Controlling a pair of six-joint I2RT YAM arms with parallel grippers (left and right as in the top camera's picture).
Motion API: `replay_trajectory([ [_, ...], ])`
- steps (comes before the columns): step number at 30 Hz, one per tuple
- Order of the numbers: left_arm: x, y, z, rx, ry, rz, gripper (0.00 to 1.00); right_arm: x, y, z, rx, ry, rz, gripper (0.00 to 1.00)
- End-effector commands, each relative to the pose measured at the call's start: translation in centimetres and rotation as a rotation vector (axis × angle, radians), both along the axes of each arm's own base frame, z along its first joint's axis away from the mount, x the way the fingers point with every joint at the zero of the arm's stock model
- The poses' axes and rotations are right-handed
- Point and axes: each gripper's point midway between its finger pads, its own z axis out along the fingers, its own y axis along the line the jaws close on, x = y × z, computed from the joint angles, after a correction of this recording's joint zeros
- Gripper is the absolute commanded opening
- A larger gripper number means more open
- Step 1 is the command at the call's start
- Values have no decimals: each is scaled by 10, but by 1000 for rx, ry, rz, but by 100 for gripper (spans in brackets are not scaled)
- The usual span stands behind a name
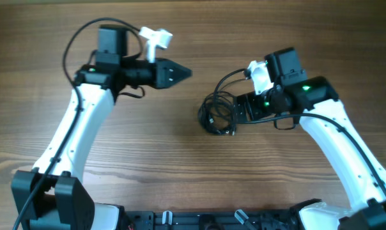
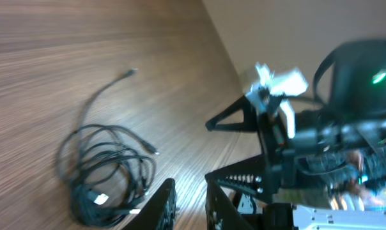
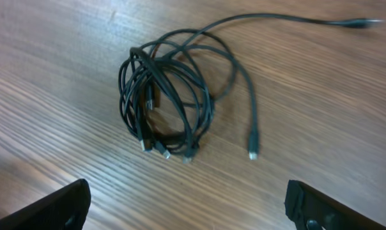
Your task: Untangle cables
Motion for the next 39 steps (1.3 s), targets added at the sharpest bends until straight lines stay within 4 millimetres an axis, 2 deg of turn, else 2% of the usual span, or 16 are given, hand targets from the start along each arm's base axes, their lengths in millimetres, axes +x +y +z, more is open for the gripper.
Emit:
replay_trajectory([
  [1, 7, 29, 7, 17, -25, 71, 18, 2, 14, -24, 38, -2, 107, 99],
  [3, 7, 41, 2, 35, -7, 94, 18, 13, 18, -43, 37, -19, 126, 98],
  [5, 4, 44, -2, 46, -1, 90, 18, 19, 20, -59, 33, 2, 127, 95],
  [7, -1, 47, -9, 77, 7, 80, 19, 21, 21, -82, 21, 49, 125, 88],
  [10, -4, 52, -19, 127, 31, 94, 18, 17, 27, -107, 42, 124, 136, 86],
  [15, -4, 52, -20, 135, 35, 98, 19, 8, 35, -131, 85, 210, 148, 72],
  [18, -4, 52, -20, 135, 35, 98, 19, 7, 37, -131, 103, 225, 134, 68],
  [23, -4, 52, -20, 135, 36, 96, 19, 9, 36, -130, 102, 232, 94, 71],
  [29, -5, 52, -21, 136, 41, 95, 19, 30, 0, -133, -75, 195, -197, 77],
  [34, -5, 52, -21, 141, 24, 85, 19, 40, -3, -110, -73, 120, -216, 78],
  [39, -5, 52, -21, 142, 20, 84, 19, 40, 1, -79, -52, 36, -134, 80],
])
